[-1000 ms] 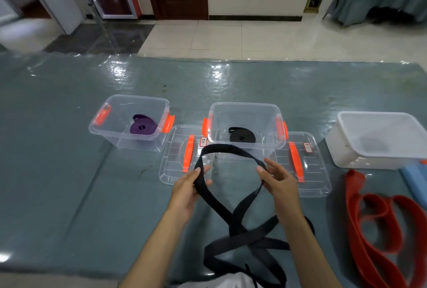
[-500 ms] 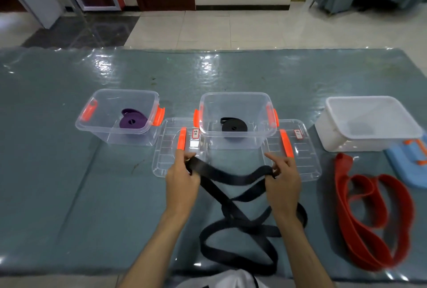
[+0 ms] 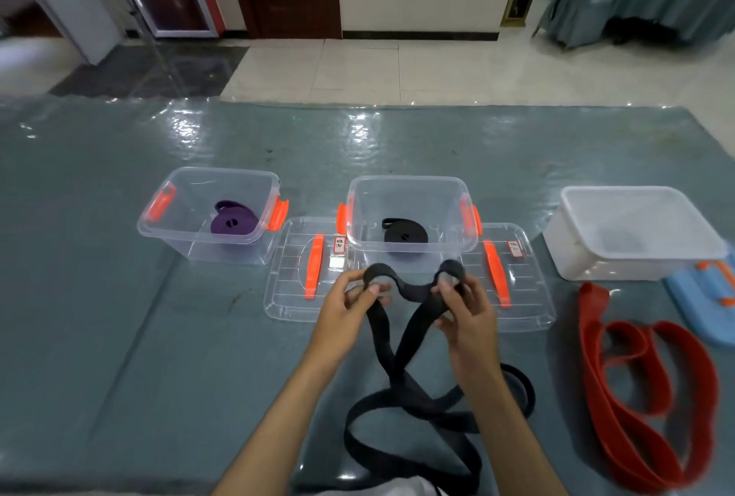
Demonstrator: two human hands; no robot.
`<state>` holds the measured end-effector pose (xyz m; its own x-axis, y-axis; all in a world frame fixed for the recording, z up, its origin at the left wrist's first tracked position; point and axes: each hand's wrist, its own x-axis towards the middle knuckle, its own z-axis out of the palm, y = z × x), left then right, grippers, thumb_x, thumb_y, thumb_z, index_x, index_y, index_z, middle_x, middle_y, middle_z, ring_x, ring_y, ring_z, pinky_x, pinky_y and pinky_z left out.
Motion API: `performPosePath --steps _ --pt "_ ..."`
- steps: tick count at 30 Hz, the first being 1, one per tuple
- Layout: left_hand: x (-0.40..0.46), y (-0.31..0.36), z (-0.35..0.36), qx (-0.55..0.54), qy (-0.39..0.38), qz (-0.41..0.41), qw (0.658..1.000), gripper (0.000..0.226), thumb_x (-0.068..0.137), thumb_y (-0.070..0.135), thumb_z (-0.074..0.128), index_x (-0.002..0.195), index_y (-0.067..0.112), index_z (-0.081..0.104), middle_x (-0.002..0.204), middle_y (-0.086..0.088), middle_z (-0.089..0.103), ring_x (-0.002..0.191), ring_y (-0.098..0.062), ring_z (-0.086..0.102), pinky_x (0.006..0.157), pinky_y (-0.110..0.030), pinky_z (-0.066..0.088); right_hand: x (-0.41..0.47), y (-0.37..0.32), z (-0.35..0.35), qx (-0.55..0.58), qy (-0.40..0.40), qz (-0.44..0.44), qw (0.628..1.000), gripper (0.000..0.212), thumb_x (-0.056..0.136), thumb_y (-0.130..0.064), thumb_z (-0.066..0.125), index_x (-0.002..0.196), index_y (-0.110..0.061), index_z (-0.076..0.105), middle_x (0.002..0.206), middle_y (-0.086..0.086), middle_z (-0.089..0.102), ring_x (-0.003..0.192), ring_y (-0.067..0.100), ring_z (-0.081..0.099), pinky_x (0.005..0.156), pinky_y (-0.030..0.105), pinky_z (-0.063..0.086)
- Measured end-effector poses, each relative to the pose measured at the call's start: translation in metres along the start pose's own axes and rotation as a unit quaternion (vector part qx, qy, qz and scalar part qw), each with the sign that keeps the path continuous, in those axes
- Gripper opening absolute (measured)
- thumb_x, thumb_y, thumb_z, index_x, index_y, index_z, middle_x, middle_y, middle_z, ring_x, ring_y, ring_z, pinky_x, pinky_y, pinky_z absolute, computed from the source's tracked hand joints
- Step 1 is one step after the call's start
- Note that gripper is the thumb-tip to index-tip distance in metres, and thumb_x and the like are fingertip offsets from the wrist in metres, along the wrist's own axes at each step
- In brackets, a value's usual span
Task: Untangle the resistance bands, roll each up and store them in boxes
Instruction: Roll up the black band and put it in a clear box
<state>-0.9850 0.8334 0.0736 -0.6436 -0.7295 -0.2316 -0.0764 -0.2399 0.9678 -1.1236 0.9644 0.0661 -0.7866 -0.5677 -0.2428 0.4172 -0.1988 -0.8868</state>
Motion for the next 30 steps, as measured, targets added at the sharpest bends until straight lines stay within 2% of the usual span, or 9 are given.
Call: performPosePath --steps 3,8,11,14,19,24,26,28,30 --pt "0.002 0.004 0.005 -0.100 0.077 -0.015 0.992 0.019 0.107 0.033 0.058 0.118 0.017 0.063 0.107 -0.014 0.079 0.088 -0.031 0.076 0.092 -0.044 0.060 0.006 -0.004 0.001 0.061 0.018 0.002 0.998 0.041 0.087 -0.033 0.076 0.127 -0.027 0.069 0.098 0.003 0.075 0.086 0.011 0.071 0.065 0.024 0.058" --pt "0.014 -0.003 0.007 -0.058 0.115 -0.031 0.991 0.027 0.109 0.043 0.051 0.122 0.028 0.069 0.105 -0.012 0.079 0.076 -0.021 0.073 0.078 -0.032 0.062 0.007 0.004 0.004 -0.127 -0.015 -0.014 0.992 0.033 0.102 -0.020 0.068 0.127 -0.042 0.070 0.097 0.000 0.075 0.094 0.015 0.071 0.076 0.035 0.061" --pt "0.016 -0.013 0.018 0.036 0.070 0.003 0.997 0.026 0.112 0.038 0.044 0.131 0.039 0.062 0.116 0.000 0.076 0.089 -0.012 0.073 0.086 -0.034 0.059 0.007 0.009 0.014 -0.167 -0.048 -0.013 0.985 0.034 0.104 -0.018 0.066 0.129 -0.041 0.069 0.092 -0.004 0.071 0.090 0.014 0.071 0.073 0.033 0.064" --pt "0.014 -0.016 0.029 0.113 -0.041 0.022 0.992 0.035 0.112 0.042 0.044 0.145 0.040 0.054 0.141 0.014 0.064 0.125 0.000 0.062 0.108 -0.026 0.050 0.009 0.013 0.023 -0.207 -0.093 -0.017 0.974 0.037 0.107 -0.017 0.060 0.142 -0.031 0.063 0.113 -0.006 0.078 0.104 0.012 0.075 0.082 0.033 0.064" --pt "0.021 -0.014 0.037 0.150 -0.136 0.090 0.975 0.058 0.111 0.037 0.050 0.165 0.035 0.028 0.160 0.024 0.044 0.149 0.003 0.038 0.119 -0.014 0.031 0.013 0.018 0.028 -0.368 -0.133 -0.062 0.918 0.041 0.107 -0.006 0.054 0.144 -0.023 0.055 0.131 -0.013 0.064 0.121 -0.007 0.060 0.103 0.015 0.048" --pt "0.034 -0.016 0.036 0.165 -0.076 0.088 0.979 0.050 0.101 0.063 0.055 0.149 0.057 0.043 0.144 0.030 0.058 0.136 0.007 0.053 0.112 -0.016 0.043 0.021 0.021 0.025 -0.501 -0.199 -0.128 0.833 0.064 0.101 -0.023 0.054 0.161 -0.027 0.032 0.143 -0.019 0.039 0.129 -0.006 0.046 0.108 0.006 0.036" --pt "0.042 -0.018 0.032 0.194 -0.045 0.095 0.975 0.035 0.103 0.062 0.051 0.138 0.059 0.050 0.130 0.026 0.067 0.123 0.005 0.062 0.103 -0.020 0.051 0.025 0.020 0.021 -0.524 -0.227 -0.129 0.811 0.065 0.097 -0.014 0.060 0.157 -0.025 0.035 0.135 -0.021 0.038 0.119 -0.009 0.047 0.104 0.014 0.042" --pt "0.049 -0.019 0.026 0.219 -0.024 0.104 0.970 0.031 0.106 0.060 0.046 0.135 0.056 0.054 0.121 0.024 0.071 0.115 0.005 0.065 0.097 -0.016 0.050 0.030 0.016 0.019 -0.490 -0.227 -0.090 0.837 0.063 0.098 0.000 0.057 0.154 -0.024 0.041 0.126 -0.016 0.049 0.105 0.000 0.057 0.092 0.027 0.052" --pt "0.054 -0.019 0.019 0.254 -0.014 0.114 0.960 0.042 0.107 0.059 0.039 0.143 0.044 0.054 0.127 0.023 0.069 0.119 0.007 0.061 0.096 -0.011 0.045 0.036 0.007 0.020 -0.385 -0.141 -0.024 0.912 0.058 0.105 0.004 0.050 0.156 -0.023 0.043 0.118 -0.004 0.067 0.093 0.017 0.066 0.085 0.032 0.059"
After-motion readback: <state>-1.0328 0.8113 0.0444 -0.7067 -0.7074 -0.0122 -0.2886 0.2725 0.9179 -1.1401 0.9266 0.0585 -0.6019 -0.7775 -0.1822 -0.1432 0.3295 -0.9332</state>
